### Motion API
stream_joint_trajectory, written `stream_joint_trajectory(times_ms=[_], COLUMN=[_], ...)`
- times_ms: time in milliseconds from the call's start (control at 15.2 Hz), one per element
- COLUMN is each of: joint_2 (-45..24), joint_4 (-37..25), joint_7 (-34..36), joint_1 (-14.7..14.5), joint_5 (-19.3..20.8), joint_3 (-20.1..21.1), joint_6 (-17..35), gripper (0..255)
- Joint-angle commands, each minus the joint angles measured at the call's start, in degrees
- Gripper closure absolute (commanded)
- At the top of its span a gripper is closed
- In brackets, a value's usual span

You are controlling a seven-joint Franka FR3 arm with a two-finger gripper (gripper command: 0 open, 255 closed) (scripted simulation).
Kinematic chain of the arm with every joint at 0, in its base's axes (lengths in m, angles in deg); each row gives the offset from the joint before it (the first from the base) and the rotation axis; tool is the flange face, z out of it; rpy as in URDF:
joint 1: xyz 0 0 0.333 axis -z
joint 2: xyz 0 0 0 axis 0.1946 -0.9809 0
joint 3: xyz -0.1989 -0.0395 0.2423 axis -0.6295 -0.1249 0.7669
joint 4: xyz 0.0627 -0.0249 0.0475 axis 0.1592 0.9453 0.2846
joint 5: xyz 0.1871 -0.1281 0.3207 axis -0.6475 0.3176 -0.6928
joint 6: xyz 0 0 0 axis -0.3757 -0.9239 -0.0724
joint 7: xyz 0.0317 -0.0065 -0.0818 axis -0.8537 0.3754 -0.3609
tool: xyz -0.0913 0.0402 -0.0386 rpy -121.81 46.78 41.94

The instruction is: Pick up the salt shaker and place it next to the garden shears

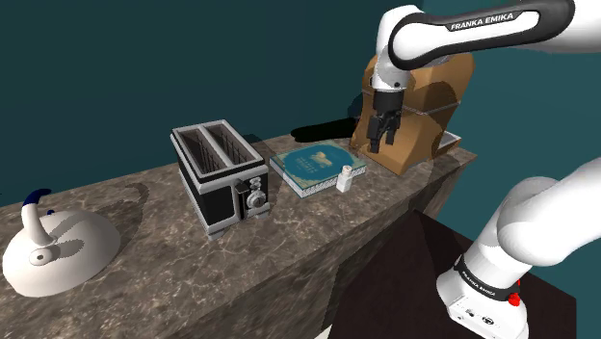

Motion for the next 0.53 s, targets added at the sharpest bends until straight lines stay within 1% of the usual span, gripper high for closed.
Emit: stream_joint_trajectory(times_ms=[0, 462], joint_2=[-5.1, -22.8], joint_4=[-1.7, -11.1], joint_7=[0.8, 3.1], joint_1=[-0.2, -0.6], joint_5=[0.1, 1.6], joint_3=[0.6, 1.7], joint_6=[2.3, 6.7], gripper=[0, 0])
